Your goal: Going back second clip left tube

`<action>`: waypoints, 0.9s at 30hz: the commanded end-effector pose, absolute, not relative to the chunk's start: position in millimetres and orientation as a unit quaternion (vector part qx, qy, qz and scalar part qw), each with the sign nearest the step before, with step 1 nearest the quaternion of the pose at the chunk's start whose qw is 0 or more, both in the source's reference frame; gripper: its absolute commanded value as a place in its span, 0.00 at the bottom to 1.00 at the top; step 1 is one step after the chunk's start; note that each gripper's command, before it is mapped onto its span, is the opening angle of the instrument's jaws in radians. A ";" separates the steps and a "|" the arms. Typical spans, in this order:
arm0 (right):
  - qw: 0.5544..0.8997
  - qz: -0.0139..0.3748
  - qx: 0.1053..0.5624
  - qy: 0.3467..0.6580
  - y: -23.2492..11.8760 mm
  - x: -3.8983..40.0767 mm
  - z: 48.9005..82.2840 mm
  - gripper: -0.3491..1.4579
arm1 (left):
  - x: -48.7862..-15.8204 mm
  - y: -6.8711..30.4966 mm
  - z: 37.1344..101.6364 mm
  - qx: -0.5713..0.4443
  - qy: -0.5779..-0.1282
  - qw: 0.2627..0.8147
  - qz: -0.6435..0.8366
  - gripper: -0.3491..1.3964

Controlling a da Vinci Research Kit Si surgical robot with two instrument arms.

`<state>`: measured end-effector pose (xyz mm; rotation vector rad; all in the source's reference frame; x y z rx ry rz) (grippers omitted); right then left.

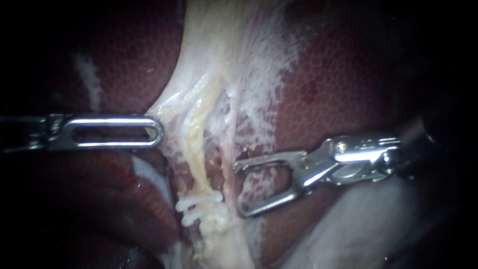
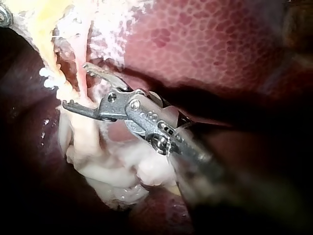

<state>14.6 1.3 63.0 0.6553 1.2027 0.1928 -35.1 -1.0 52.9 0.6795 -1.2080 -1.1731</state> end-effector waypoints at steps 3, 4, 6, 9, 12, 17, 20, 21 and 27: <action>0.772 0.090 0.290 0.558 2.5 12.9 62.0 0.52 | -35.1 -1.1 52.9 0.295 -0.524 0.616 -0.509 0.00; 0.774 0.087 0.285 0.559 3.0 12.2 61.6 0.52 | -35.1 -1.0 53.0 0.295 -0.524 0.616 -0.509 0.00; 0.775 0.084 0.276 0.562 3.7 11.1 60.9 0.52 | -35.1 -1.1 53.0 0.295 -0.524 0.616 -0.509 0.00; 0.778 0.081 0.267 0.564 4.5 9.8 60.0 0.52 | -35.1 -1.1 53.0 0.295 -0.524 0.616 -0.509 0.00; 0.778 0.082 0.262 0.566 5.1 9.0 59.1 0.52 | -35.1 -1.1 53.1 0.295 -0.524 0.616 -0.509 0.00; 0.775 0.084 0.262 0.569 5.3 8.8 58.5 0.52 | -35.2 -1.1 53.2 0.294 -0.525 0.616 -0.509 0.00; 0.775 0.084 0.262 0.569 5.2 8.8 58.5 0.52 | -35.2 -1.1 53.2 0.294 -0.525 0.616 -0.509 0.00; 0.775 0.084 0.262 0.569 5.2 8.8 58.5 0.52 | -35.2 -1.1 53.2 0.294 -0.525 0.616 -0.509 0.00; 0.775 0.084 0.262 0.569 5.2 8.8 58.5 0.52 | -35.3 -1.2 53.2 0.294 -0.525 0.616 -0.509 0.00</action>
